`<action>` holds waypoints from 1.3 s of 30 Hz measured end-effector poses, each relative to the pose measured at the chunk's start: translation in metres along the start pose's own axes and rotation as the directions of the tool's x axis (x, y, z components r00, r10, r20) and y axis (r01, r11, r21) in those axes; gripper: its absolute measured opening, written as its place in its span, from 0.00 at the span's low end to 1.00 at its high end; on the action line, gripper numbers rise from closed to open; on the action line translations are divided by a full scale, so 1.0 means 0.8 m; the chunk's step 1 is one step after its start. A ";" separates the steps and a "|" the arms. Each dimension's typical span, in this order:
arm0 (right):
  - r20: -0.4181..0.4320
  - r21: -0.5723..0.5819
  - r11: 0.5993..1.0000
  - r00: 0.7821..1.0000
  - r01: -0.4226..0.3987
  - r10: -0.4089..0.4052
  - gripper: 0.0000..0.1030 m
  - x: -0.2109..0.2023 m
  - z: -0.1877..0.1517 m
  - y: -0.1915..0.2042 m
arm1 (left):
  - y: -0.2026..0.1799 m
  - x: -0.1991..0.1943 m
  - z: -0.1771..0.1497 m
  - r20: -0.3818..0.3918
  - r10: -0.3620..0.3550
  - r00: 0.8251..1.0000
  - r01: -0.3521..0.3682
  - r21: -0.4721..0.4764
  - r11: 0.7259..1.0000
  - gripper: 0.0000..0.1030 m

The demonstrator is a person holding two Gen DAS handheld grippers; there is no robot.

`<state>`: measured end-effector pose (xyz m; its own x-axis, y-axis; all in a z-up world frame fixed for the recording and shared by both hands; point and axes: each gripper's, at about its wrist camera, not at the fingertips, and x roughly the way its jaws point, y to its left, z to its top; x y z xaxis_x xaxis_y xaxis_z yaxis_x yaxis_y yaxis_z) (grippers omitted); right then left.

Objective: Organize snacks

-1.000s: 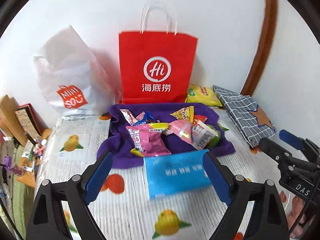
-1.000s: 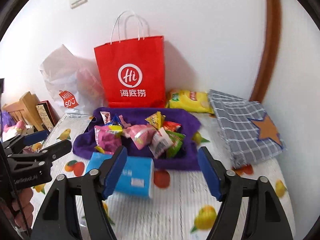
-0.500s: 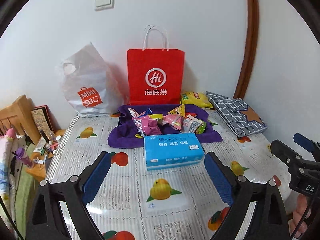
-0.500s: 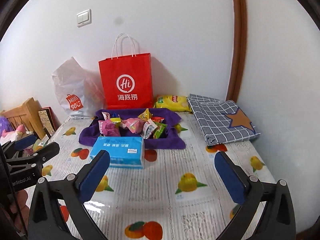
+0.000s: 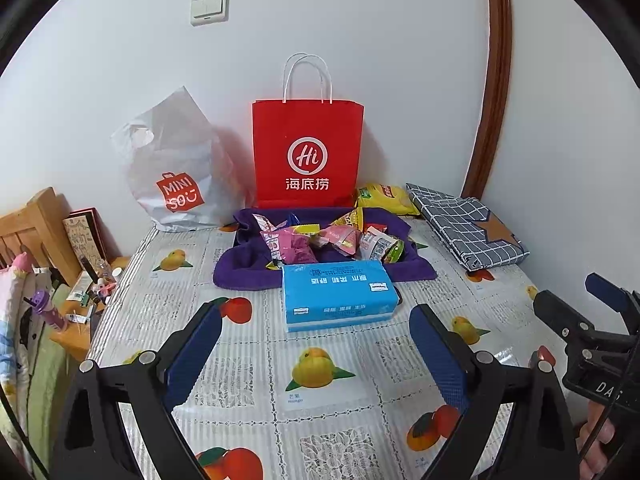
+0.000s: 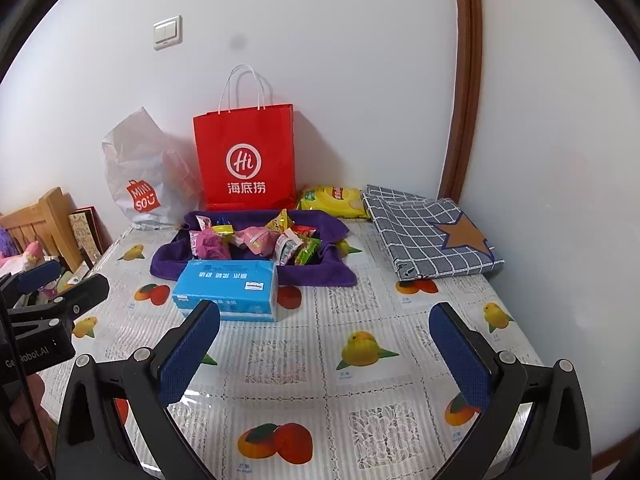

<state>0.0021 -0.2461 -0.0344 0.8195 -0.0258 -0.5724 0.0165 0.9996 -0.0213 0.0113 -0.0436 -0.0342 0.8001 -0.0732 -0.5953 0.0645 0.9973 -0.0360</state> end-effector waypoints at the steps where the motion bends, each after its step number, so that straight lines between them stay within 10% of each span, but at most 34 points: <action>1: 0.001 -0.002 1.000 1.000 0.001 -0.001 1.00 0.000 0.000 0.001 | 0.000 0.000 0.000 0.002 0.000 1.000 0.000 -0.001 1.000 0.92; 39: 0.024 0.005 1.000 1.000 0.010 -0.010 1.00 -0.012 0.000 0.001 | 0.002 -0.003 0.000 -0.006 0.006 1.000 -0.006 -0.003 1.000 0.92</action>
<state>-0.0056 -0.2451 -0.0287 0.8327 -0.0355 -0.5526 0.0274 0.9994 -0.0230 0.0094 -0.0420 -0.0329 0.7970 -0.0672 -0.6002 0.0582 0.9977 -0.0344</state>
